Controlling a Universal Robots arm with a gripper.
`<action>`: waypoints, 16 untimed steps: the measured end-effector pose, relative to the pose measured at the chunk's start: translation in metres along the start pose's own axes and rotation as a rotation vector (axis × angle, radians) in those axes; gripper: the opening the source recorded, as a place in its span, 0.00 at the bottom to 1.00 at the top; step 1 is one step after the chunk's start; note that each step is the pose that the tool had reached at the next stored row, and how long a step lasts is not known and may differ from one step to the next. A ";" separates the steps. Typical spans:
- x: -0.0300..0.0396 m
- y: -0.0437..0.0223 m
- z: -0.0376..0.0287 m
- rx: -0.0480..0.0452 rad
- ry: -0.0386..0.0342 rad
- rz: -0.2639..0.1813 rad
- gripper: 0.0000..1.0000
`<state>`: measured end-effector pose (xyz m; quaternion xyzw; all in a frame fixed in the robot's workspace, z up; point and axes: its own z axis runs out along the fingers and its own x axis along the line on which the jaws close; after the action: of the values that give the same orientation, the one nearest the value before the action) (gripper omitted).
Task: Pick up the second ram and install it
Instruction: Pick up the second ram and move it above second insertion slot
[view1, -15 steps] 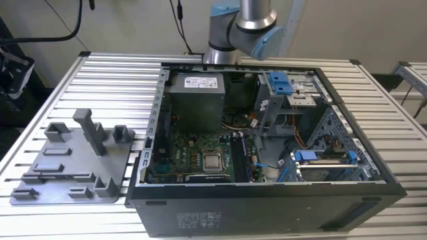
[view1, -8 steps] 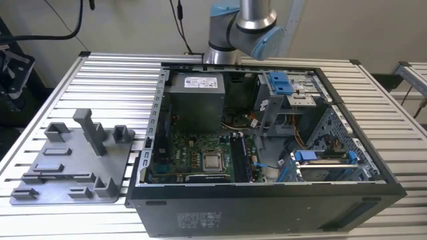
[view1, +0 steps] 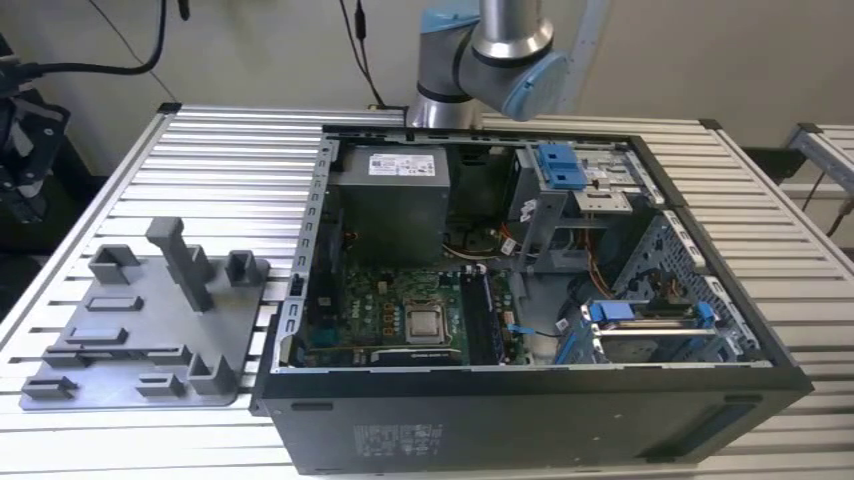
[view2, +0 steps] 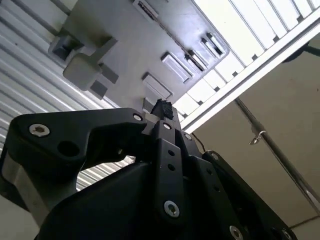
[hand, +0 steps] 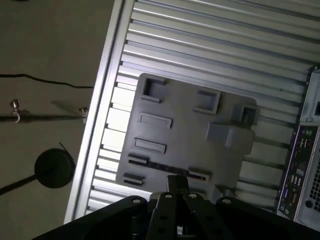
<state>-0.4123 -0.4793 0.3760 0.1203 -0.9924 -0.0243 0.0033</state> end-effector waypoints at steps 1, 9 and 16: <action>0.0000 0.0000 0.0001 0.0000 0.0009 -0.018 0.11; 0.0000 0.0000 0.0006 0.0010 0.0083 -0.163 0.11; 0.0000 -0.0001 0.0010 0.0015 0.0146 -0.290 0.11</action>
<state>-0.4123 -0.4793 0.3751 0.2627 -0.9646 -0.0229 0.0069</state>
